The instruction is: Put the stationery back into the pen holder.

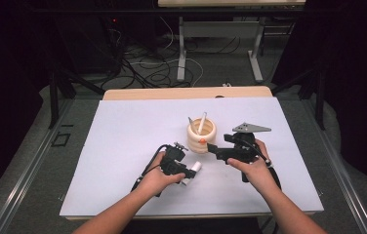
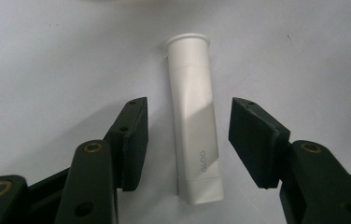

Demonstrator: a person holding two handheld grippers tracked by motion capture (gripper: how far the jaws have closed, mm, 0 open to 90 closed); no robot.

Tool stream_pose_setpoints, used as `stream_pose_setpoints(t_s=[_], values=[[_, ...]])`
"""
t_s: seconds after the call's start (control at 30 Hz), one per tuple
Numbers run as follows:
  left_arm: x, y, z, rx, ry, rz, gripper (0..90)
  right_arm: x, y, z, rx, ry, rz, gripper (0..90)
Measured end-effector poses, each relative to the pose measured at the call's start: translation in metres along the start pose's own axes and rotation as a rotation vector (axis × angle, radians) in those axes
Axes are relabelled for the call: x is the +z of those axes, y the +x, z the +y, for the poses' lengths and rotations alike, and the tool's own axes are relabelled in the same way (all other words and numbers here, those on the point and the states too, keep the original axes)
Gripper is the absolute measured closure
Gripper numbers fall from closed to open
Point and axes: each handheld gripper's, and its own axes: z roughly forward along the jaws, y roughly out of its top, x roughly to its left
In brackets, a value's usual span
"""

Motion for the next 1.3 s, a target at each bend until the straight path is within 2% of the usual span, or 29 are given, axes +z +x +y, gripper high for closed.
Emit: stream_pose_setpoints(t_s=[0.5,0.63,0.83,1.07,1.3], values=[[0.006,-0.001,0.001,-0.03,0.065,0.004,56.8,-0.006,0.001,-0.005,0.024,0.017,0.018,19.2],[0.004,-0.002,0.001,-0.018,0.091,0.004,59.2,-0.006,0.001,-0.005,0.02,0.016,0.021,19.2],[0.003,-0.004,0.0,-0.022,0.124,0.002,64.6,-0.006,0.001,-0.007,0.025,0.023,0.025,19.4],[0.003,-0.004,0.001,-0.025,0.134,-0.002,68.3,-0.005,0.003,-0.011,0.044,0.044,0.036,19.4],[0.002,-0.001,0.001,-0.062,0.129,-0.017,70.6,-0.005,0.003,-0.013,0.06,0.057,0.044,19.4]])
